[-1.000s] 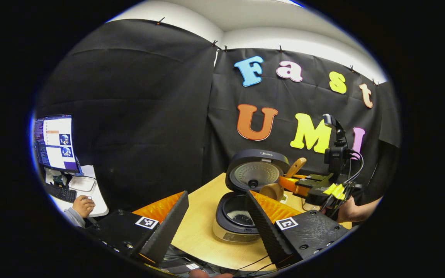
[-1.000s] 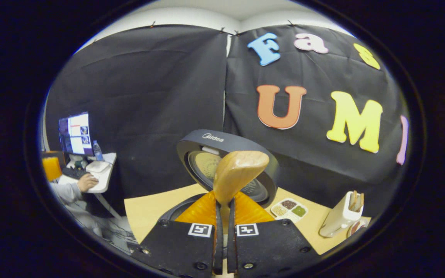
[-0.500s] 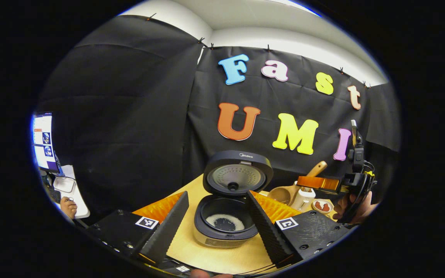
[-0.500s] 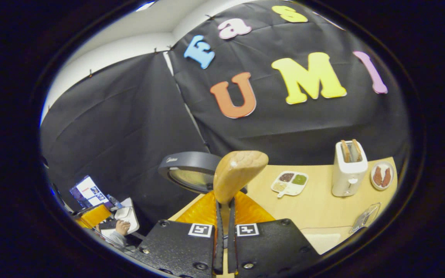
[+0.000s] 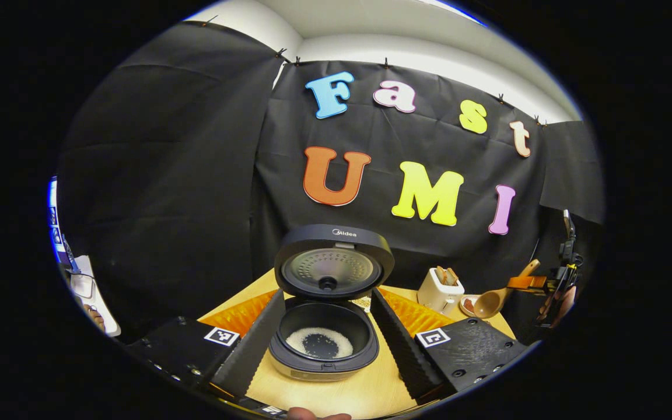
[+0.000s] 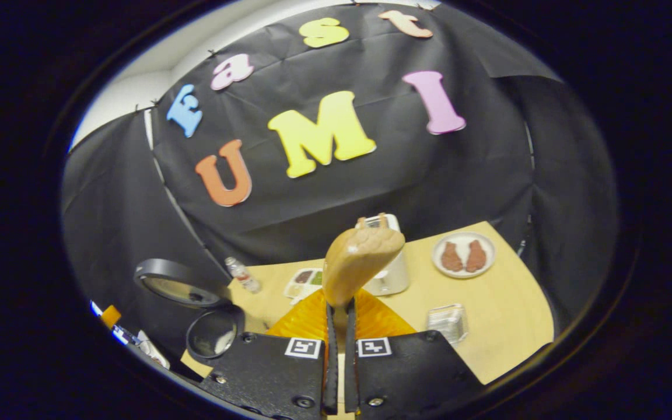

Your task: Close the left gripper, press the button to open the rice cooker; take a wooden spoon from the chopstick holder with the right hand, scoop a spoonful of rice and pour it into the rice cooker, then put the wooden spoon back into the chopstick holder.

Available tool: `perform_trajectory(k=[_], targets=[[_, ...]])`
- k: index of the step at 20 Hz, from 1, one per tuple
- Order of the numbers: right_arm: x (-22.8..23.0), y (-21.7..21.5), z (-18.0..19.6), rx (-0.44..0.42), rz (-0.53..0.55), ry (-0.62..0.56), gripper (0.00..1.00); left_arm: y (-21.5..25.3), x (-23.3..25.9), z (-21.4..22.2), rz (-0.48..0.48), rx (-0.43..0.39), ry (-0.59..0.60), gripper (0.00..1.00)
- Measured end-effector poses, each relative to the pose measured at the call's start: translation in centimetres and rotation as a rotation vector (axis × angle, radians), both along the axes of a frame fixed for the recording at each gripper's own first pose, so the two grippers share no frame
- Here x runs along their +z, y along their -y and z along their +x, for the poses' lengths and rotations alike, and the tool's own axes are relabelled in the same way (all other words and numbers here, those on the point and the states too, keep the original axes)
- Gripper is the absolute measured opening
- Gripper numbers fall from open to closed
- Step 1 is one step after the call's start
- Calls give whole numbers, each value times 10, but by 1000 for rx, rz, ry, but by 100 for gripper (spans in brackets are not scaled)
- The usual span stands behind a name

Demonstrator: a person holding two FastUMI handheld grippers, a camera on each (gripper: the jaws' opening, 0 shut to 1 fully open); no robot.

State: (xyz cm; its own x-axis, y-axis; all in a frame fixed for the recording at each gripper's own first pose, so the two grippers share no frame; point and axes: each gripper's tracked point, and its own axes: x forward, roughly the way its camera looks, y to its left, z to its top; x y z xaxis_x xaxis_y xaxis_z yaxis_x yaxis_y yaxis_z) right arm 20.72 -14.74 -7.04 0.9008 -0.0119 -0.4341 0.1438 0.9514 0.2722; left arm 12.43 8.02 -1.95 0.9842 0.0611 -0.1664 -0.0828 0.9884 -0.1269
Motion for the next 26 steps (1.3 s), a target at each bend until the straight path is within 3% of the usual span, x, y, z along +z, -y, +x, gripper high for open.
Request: perform_trajectory(k=[2,6,14,20,24,26], targets=[[-11,44,0,-83,-51,-19,10,6,1,6,-20,-5,-2,95],[-48,85,15,-143,-66,-99,10,13,2,15,-21,-9,-19,95],[-133,99,23,-184,-23,-222,10,16,22,12,5,1,-14,95],[-154,103,26,-197,28,-236,13,20,41,19,25,-12,2,95],[-142,103,20,-186,34,-198,21,25,52,31,29,-41,43,95],[-124,106,18,-183,14,-162,38,27,55,35,41,-57,50,95]])
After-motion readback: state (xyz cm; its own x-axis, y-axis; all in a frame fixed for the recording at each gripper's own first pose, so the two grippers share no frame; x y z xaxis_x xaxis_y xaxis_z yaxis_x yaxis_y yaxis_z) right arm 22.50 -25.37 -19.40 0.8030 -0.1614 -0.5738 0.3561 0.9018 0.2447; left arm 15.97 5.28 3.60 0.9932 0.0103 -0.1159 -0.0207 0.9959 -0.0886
